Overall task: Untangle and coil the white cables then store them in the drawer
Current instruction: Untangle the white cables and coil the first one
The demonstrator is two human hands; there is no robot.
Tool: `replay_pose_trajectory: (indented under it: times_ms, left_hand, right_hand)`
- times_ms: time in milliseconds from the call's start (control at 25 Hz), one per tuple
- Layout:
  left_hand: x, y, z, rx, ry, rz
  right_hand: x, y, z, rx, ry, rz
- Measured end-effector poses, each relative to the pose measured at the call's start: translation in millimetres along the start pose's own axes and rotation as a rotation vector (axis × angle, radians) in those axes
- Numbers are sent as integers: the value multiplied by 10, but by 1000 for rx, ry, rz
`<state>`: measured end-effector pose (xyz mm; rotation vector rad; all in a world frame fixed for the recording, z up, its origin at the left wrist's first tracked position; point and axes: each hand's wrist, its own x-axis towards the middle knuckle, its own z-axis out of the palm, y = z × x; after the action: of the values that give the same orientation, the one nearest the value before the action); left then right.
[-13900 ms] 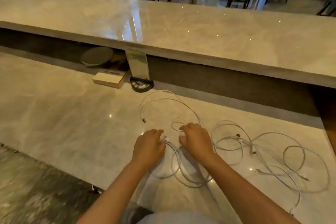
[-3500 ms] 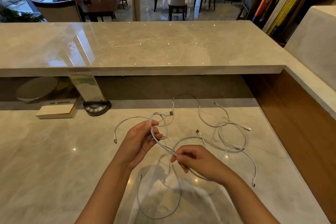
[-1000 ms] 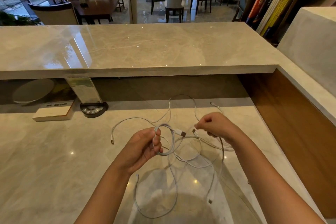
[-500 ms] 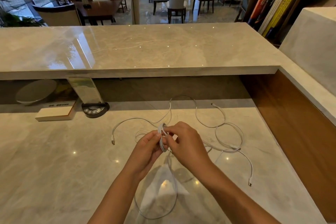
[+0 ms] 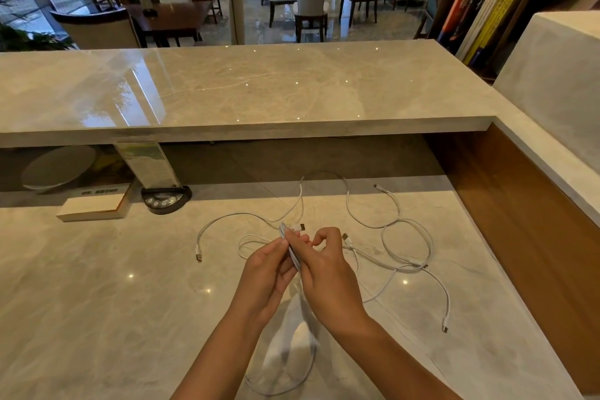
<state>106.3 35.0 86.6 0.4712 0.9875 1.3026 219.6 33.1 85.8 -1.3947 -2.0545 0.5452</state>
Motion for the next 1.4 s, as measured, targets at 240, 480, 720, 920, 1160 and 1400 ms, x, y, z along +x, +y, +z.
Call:
replay_pose_trajectory:
  times_ms: [240,480,720,920,1160,1400]
  left_hand:
    - [161,310,-60,-403,102,25]
    - [196,397,-230,-450,63,-3]
    - [175,370,-236,-454,-114,-10]
    - [152,344,-113,-398,-53,1]
    - [143,348,-128,-453,-43,43]
    - [106,229,-89,-403,-69,35]
  right_hand:
    - [-176,122,212,171,69,-80]
    - [-206,518,75,-99,15,-231]
    - [-70,618,-312,47,-149,285]
    - [60,594,-290,474,121,648]
    - [76,636,-213,700,151,754]
    - [120,679,-252,283,-50,575]
